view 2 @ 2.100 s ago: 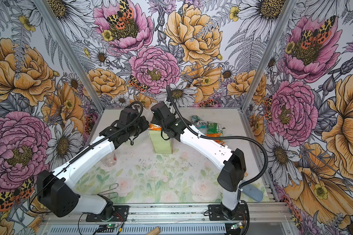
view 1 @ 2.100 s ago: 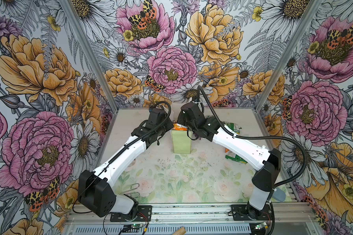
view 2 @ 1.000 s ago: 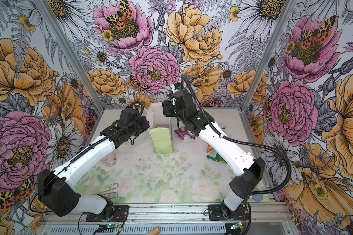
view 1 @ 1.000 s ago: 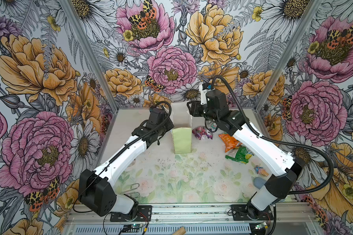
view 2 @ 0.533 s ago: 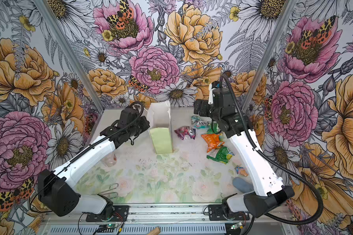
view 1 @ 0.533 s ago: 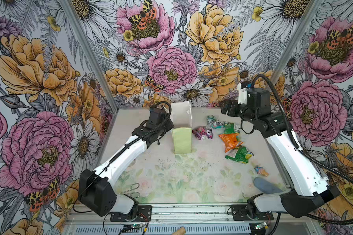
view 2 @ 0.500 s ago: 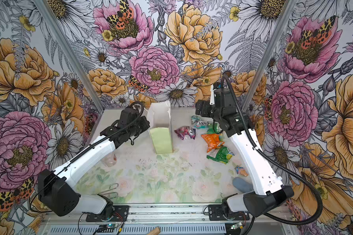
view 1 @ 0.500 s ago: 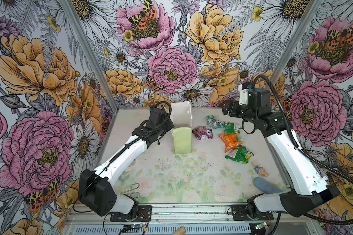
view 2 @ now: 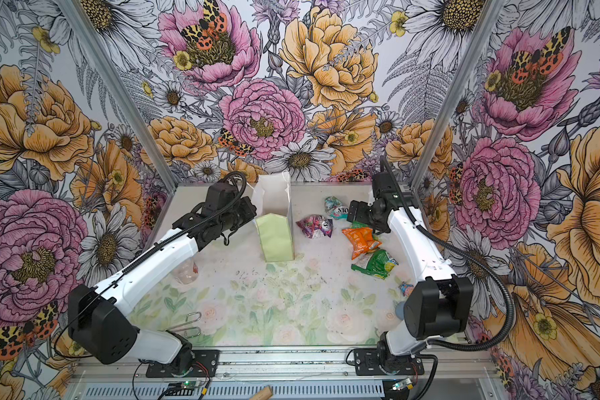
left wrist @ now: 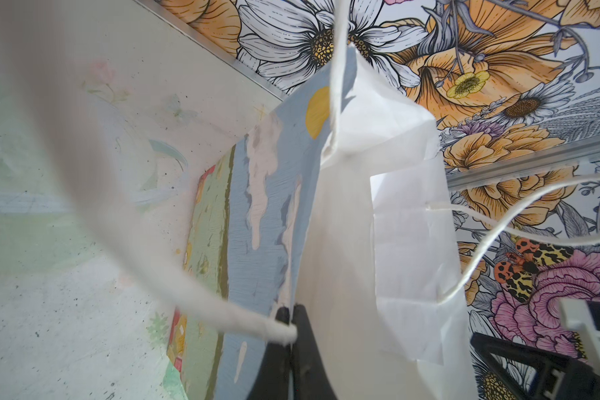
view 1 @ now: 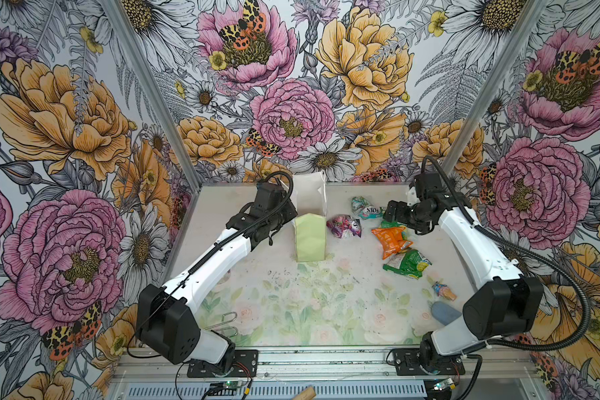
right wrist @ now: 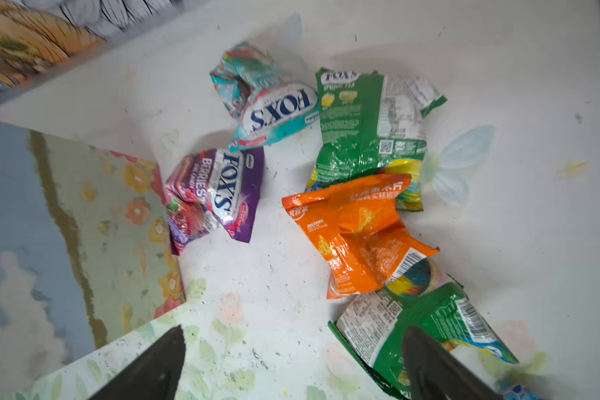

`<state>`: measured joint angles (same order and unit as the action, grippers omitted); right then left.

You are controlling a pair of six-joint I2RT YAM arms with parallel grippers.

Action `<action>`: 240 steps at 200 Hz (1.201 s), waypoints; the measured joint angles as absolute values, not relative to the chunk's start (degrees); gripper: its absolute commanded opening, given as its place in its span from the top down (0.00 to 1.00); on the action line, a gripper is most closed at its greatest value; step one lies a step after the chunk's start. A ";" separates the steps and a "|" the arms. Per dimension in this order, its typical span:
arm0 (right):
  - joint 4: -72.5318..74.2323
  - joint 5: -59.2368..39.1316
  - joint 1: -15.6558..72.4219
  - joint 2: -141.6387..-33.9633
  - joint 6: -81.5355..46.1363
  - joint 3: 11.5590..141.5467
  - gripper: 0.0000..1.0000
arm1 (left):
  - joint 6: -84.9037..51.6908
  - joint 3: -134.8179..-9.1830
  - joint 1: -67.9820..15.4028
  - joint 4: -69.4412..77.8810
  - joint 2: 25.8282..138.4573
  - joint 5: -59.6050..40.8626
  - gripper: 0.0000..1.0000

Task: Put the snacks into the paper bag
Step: 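Open the right gripper, release the candy bag, and move toward the orange packet, then grasp the orange corn-chip packet with the right gripper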

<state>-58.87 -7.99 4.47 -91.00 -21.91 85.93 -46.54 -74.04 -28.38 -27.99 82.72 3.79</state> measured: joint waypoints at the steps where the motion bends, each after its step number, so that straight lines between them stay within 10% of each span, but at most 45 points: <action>1: -59.00 -7.92 4.45 -91.46 -21.65 86.00 0.00 | -46.54 -74.04 -28.38 -27.97 82.72 3.79 1.00; 240: -56.82 -1.30 4.14 -109.58 -6.42 86.78 0.17 | -46.57 -74.04 -28.38 -27.97 82.74 3.55 1.00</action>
<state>-56.82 -1.30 4.14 -109.58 -6.42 86.78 -46.57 -74.04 -28.38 -27.97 82.74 3.55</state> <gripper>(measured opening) 0.849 0.050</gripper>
